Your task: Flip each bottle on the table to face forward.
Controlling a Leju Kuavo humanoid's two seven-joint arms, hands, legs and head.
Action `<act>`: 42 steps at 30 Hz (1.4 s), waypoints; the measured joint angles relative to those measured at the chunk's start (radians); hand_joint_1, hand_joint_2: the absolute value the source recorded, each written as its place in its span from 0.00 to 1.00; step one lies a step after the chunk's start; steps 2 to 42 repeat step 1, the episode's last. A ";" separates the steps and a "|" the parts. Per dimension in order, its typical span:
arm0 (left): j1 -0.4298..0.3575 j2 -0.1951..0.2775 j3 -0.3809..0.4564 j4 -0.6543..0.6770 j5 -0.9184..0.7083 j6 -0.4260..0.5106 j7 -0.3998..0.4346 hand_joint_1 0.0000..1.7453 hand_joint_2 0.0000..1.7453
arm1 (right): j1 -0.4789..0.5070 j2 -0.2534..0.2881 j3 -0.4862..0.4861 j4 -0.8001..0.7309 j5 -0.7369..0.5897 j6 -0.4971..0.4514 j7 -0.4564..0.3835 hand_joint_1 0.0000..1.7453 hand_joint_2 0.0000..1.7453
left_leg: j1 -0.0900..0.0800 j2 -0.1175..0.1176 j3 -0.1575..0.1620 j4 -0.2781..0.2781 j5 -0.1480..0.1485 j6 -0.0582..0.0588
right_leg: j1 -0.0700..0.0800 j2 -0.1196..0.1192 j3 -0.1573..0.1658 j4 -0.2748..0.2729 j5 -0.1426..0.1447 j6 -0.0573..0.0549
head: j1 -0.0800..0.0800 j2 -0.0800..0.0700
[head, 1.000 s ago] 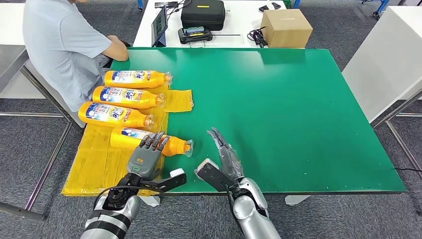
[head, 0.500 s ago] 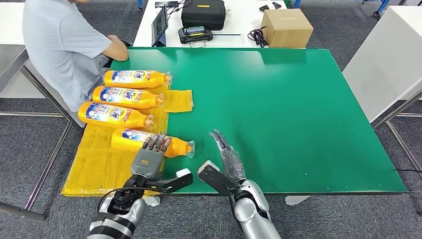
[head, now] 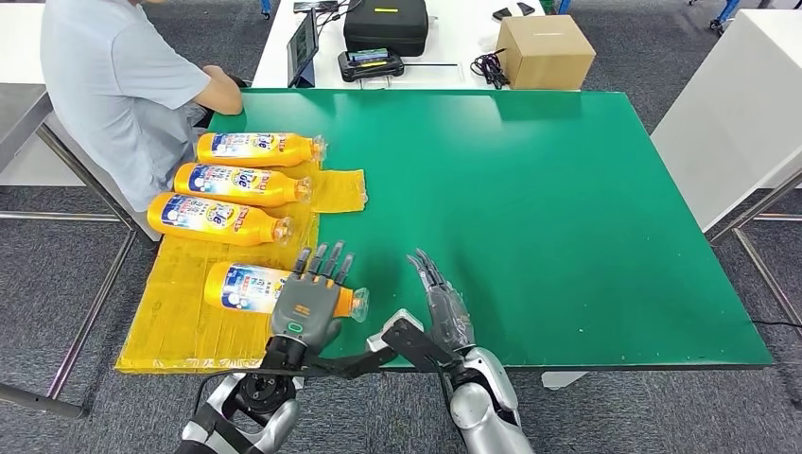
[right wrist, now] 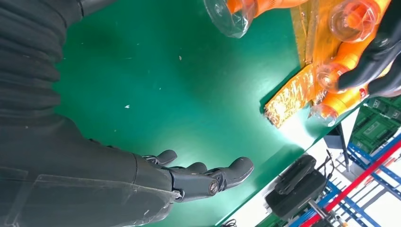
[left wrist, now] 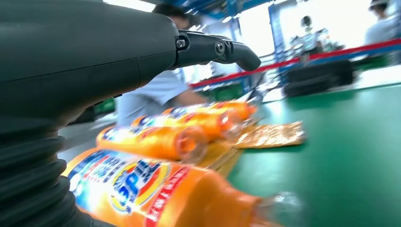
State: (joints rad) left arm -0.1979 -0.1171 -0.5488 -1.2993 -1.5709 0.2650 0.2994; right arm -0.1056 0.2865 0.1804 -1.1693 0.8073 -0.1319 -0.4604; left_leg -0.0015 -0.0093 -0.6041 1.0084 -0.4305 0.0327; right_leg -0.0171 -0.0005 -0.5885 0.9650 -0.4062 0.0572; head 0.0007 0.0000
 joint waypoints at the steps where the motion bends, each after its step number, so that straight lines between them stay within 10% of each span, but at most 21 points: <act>1: 0.000 0.003 -0.008 -0.004 0.000 0.000 0.001 0.00 1.00 | 0.001 0.000 -0.001 -0.001 0.000 0.000 0.000 0.00 1.00 | 0.000 0.000 0.000 0.000 0.000 0.000 | 0.000 0.000 0.000 0.000 0.000 0.000 | 0.000 0.000; 42: 0.000 0.003 -0.008 -0.004 0.000 0.000 0.001 0.00 1.00 | 0.001 0.000 -0.001 -0.001 0.000 0.000 0.000 0.00 1.00 | 0.000 0.000 0.000 0.000 0.000 0.000 | 0.000 0.000 0.000 0.000 0.000 0.000 | 0.000 0.000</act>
